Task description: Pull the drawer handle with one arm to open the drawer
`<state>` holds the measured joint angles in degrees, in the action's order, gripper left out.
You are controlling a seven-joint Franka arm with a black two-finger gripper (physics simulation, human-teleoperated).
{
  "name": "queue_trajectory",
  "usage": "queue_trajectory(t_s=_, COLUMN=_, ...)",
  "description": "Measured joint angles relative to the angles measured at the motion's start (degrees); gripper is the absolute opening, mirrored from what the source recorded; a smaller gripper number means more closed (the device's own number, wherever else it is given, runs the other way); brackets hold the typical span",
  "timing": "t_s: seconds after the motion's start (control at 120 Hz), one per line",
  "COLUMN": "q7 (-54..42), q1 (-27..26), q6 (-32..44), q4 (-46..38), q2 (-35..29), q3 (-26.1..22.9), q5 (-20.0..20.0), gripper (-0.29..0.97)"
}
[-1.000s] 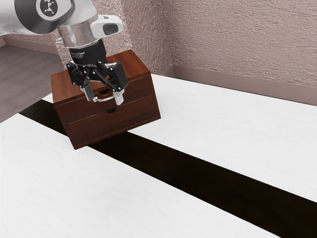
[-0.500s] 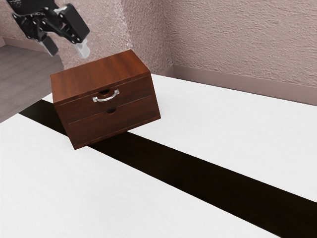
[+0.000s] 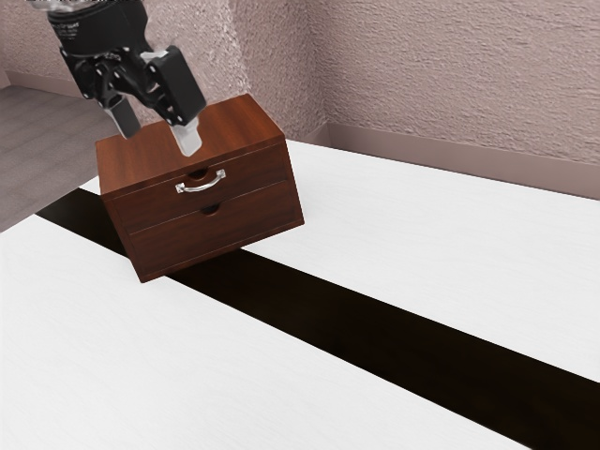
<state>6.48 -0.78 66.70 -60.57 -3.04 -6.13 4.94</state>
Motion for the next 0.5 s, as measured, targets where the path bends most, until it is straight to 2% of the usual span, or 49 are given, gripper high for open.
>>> queue_trajectory(t_s=0.067, q7=0.07, q1=-0.22, q6=-0.67, q4=-0.5, q2=-0.27, q3=-0.13, q5=-0.06, gripper=0.68)
queue_trajectory(t_s=0.117, q7=0.15, q1=1.03, q6=-0.42, q4=-5.66, q2=-4.53, q3=-2.23, q5=-0.84, gripper=0.68)
queue_trajectory(t_s=0.2, q7=0.27, q1=-0.79, q6=4.02, q4=-24.35, q2=-14.53, q3=-4.29, q5=-1.89, gripper=0.68)
queue_trajectory(t_s=0.267, q7=0.76, q1=-1.07, q6=6.88, q4=-36.37, q2=-24.41, q3=-4.8, q5=-3.23, gripper=0.68)
queue_trajectory(t_s=0.35, q7=2.09, q1=-1.24, q6=9.6, q4=-52.89, q2=-44.18, q3=-6.67, q5=-5.85, gripper=0.68)
queue_trajectory(t_s=0.383, q7=2.13, q1=-1.37, q6=10.86, q4=-58.68, q2=-49.23, q3=-7.32, q5=-6.52, gripper=0.68)
queue_trajectory(t_s=0.5, q7=-0.94, q1=-1.7, q6=16.02, q4=-65.39, q2=-49.91, q3=-10.04, q5=-7.9, gripper=0.68)
